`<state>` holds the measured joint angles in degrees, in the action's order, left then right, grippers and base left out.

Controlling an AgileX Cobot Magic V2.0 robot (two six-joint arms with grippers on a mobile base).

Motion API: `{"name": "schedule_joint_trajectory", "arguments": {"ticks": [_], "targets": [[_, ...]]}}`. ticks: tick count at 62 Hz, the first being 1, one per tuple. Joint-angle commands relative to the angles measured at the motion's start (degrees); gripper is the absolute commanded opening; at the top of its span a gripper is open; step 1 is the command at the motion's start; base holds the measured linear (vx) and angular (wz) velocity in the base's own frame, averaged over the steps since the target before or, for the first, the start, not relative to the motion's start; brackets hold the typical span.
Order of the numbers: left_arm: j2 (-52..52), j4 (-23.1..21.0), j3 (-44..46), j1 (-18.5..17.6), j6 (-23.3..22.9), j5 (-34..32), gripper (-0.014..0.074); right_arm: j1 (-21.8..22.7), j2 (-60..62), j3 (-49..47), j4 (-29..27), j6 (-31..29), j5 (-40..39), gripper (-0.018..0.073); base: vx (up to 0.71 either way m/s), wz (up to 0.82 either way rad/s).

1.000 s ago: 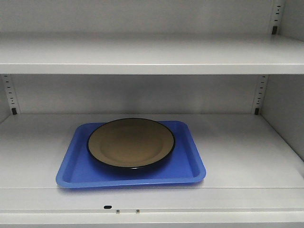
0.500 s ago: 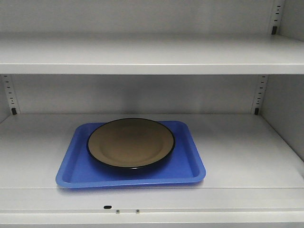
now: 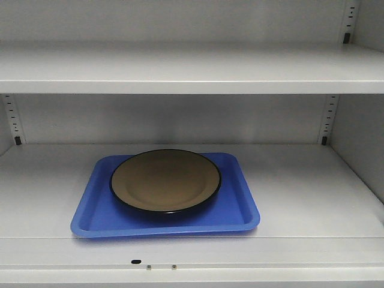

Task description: Place disk in tray to left cabinet

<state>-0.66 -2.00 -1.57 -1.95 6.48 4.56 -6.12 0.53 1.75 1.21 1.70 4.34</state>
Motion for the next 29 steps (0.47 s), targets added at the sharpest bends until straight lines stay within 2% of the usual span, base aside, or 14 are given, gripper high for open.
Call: {"name": "schedule_joint_trajectory", "arguments": {"ticks": [1,29], "targets": [[-0.9,-0.13,-1.14,-0.48,-0.17,-4.56,-0.0003,0.38,0.77,1.15,0.06,-0.02,-4.78,-0.0001,0.0,0.0],[-0.9,-0.13,-1.14,-0.48,-0.17,-4.56,-0.0003,0.38,0.77,1.15,0.11,-0.02,-4.78,-0.0001,0.0,0.0]]}}
